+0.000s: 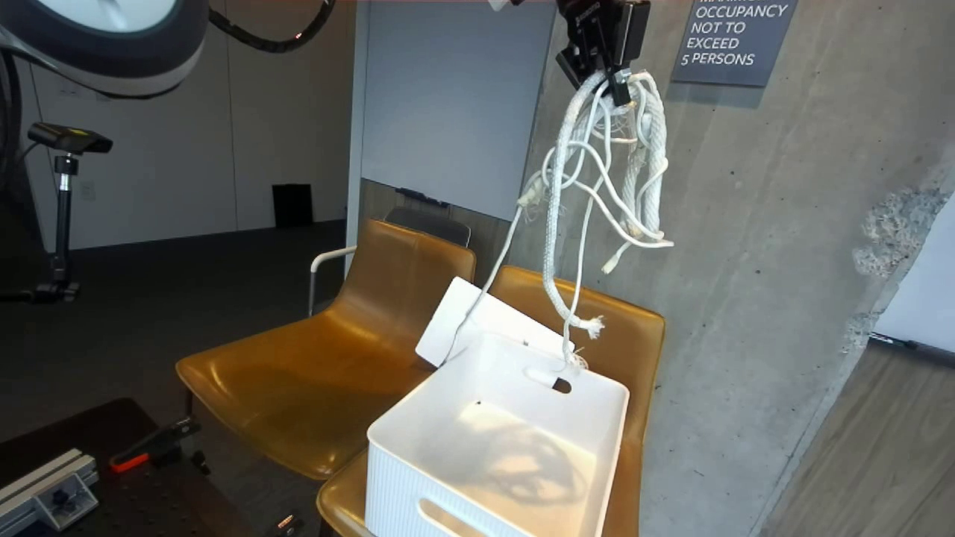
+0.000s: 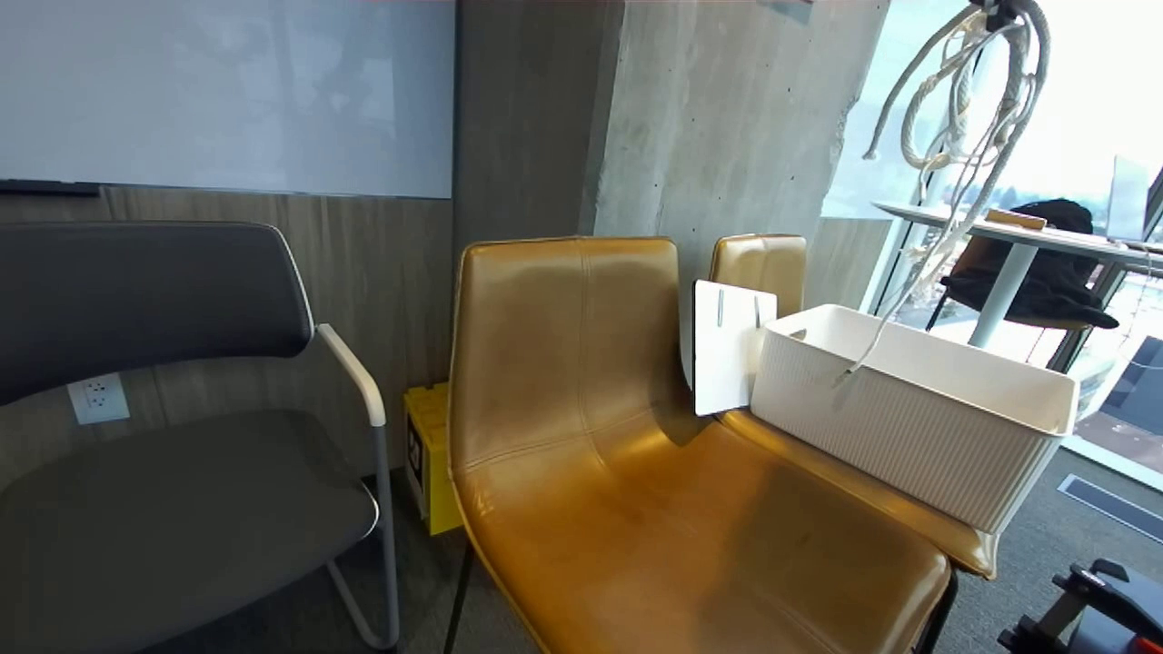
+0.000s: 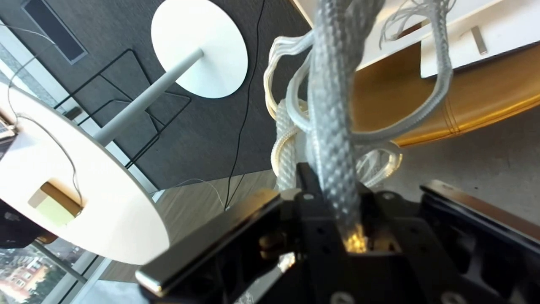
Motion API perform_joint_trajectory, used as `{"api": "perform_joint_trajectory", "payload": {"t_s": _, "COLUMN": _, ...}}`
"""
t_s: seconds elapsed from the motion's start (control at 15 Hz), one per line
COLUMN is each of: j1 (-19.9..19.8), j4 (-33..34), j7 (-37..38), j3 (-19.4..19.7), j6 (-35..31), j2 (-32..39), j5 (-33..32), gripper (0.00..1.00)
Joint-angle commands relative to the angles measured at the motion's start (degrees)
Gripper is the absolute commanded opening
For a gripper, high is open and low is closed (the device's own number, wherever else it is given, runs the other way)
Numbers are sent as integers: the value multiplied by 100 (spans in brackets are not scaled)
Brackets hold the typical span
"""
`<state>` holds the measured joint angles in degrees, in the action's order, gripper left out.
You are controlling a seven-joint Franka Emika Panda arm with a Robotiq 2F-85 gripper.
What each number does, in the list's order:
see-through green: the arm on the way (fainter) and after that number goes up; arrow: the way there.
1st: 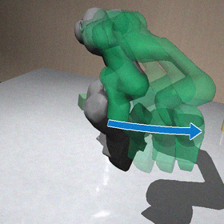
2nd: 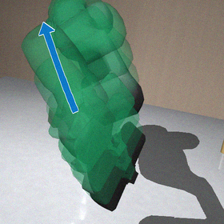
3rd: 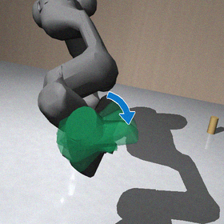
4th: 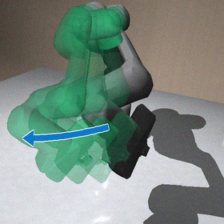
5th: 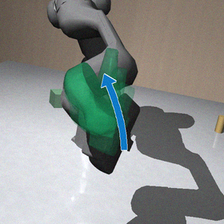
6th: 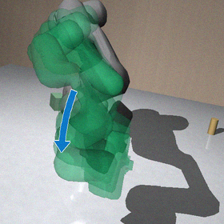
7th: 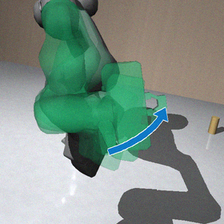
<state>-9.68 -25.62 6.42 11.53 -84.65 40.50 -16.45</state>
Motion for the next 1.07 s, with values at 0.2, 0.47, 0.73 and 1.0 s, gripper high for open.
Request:
{"api": "perform_joint_trajectory", "payload": {"t_s": 0.2, "j1": -118, "j4": 120, "j7": -232, "j3": 11, "j6": -17, "j2": 138, "j5": 99, "gripper": 4}}
{"api": "perform_joint_trajectory", "payload": {"t_s": 0.47, "j1": -176, "j4": 121, "j7": -363, "j3": 31, "j6": -55, "j2": 90, "j5": 76, "gripper": 4}}
{"api": "perform_joint_trajectory", "payload": {"t_s": 0.73, "j1": -169, "j4": -12, "j7": -453, "j3": 64, "j6": -198, "j2": -33, "j5": 12, "gripper": 4}}
{"api": "perform_joint_trajectory", "payload": {"t_s": 1.0, "j1": -195, "j4": -18, "j7": -572, "j3": 91, "j6": -250, "j2": -79, "j5": -16, "gripper": 4}}
